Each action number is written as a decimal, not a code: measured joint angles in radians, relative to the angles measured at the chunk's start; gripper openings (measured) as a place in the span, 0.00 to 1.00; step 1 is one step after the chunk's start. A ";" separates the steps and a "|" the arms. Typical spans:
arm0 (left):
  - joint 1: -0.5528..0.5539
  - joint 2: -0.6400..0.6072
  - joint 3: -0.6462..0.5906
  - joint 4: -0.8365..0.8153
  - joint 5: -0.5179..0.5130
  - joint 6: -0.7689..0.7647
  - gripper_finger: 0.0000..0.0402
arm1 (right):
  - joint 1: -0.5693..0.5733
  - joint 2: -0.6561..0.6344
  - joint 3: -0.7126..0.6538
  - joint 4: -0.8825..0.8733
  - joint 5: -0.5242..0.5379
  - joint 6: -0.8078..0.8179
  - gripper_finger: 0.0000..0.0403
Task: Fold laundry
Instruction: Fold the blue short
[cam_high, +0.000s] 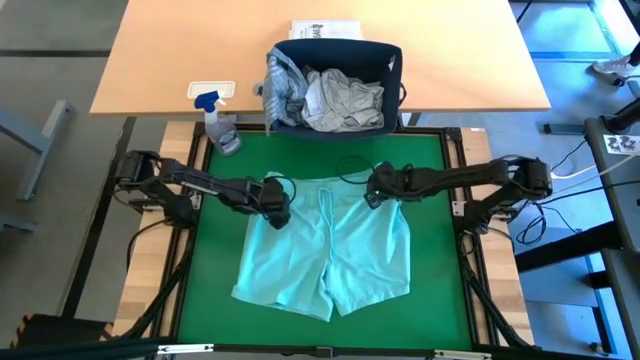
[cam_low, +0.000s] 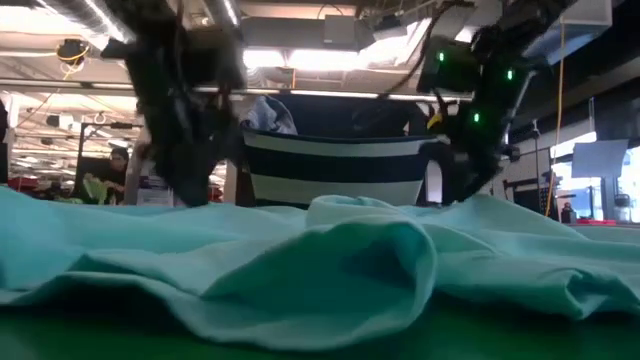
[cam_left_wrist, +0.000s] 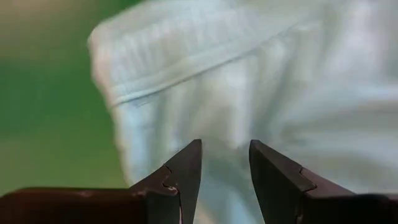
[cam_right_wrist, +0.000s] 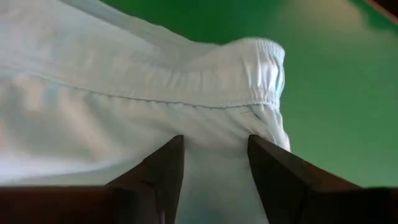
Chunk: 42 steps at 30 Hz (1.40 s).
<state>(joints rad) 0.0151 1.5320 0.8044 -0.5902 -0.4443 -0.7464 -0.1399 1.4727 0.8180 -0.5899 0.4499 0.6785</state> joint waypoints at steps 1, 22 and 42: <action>-0.003 -0.017 0.022 -0.016 0.003 0.023 0.32 | 0.002 -0.018 0.022 -0.037 -0.010 -0.018 0.44; -0.207 -0.102 0.114 0.084 0.116 0.046 0.32 | 0.498 -0.249 -0.038 -0.173 -0.234 0.363 0.47; -0.215 0.018 0.114 0.149 0.132 -0.059 0.41 | 0.887 -0.248 -0.319 0.142 -0.385 0.838 0.55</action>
<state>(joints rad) -0.1997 1.5497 0.9184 -0.4409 -0.3118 -0.8057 0.7467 1.2251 0.4987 -0.4482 0.0649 1.5160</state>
